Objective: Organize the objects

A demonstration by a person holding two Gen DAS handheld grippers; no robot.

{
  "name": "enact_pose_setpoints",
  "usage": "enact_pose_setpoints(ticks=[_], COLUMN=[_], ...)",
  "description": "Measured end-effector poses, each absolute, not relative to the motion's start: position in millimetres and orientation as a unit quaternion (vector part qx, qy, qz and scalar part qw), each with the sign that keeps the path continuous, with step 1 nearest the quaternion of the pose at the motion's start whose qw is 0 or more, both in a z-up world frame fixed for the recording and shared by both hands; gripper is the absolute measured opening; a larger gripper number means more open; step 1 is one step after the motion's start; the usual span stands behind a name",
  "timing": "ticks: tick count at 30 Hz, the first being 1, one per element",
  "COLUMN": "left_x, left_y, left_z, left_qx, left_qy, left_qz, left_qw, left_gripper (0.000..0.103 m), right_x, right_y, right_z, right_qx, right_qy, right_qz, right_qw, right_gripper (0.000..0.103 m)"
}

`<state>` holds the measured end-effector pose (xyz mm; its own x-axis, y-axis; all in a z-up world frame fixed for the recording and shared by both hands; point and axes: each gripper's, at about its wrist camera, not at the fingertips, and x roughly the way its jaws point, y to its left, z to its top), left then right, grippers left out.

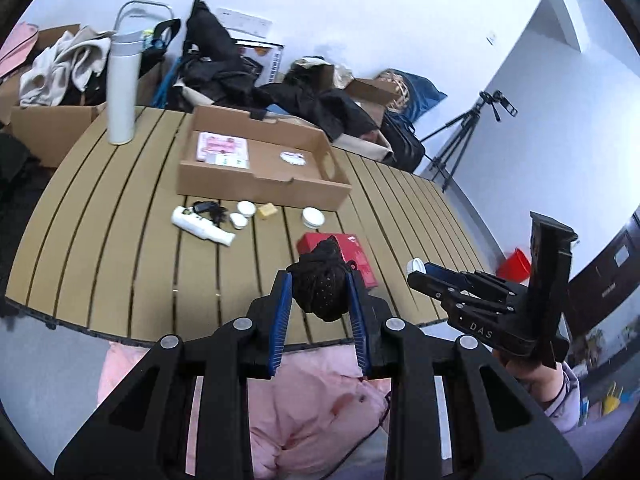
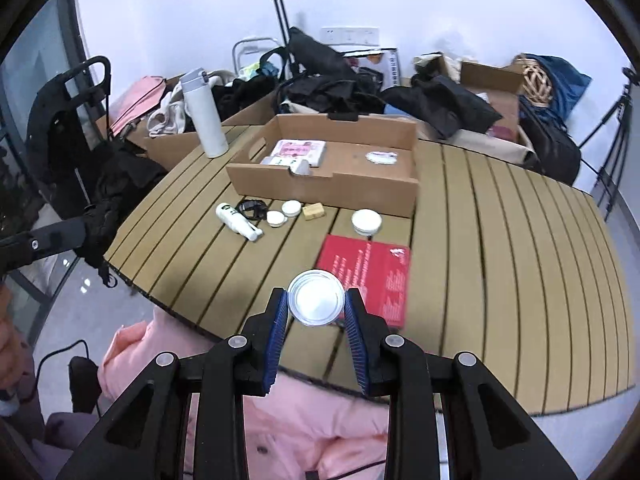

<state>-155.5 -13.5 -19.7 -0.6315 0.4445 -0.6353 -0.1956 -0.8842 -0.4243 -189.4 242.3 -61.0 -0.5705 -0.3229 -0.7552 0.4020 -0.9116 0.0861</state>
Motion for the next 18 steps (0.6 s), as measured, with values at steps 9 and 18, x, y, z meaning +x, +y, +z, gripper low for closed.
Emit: enact_pose_setpoints(ticks=[9,18], left_x=[-205,-401], left_y=[-2,11], left_z=[5,24], left_qx=[-0.383,-0.424], left_qy=[-0.116,-0.112], left_qz=[0.902,0.880], left_qw=[0.160,0.184], left_gripper=[0.024,0.024], right_x=[-210,-397], right_y=[248,222], right_z=[-45,-8], right_qx=[0.390,0.407], right_qy=[0.040,0.031], right_qz=[-0.893,-0.875], right_qw=[0.222,0.261], right_gripper=[0.032,0.032])
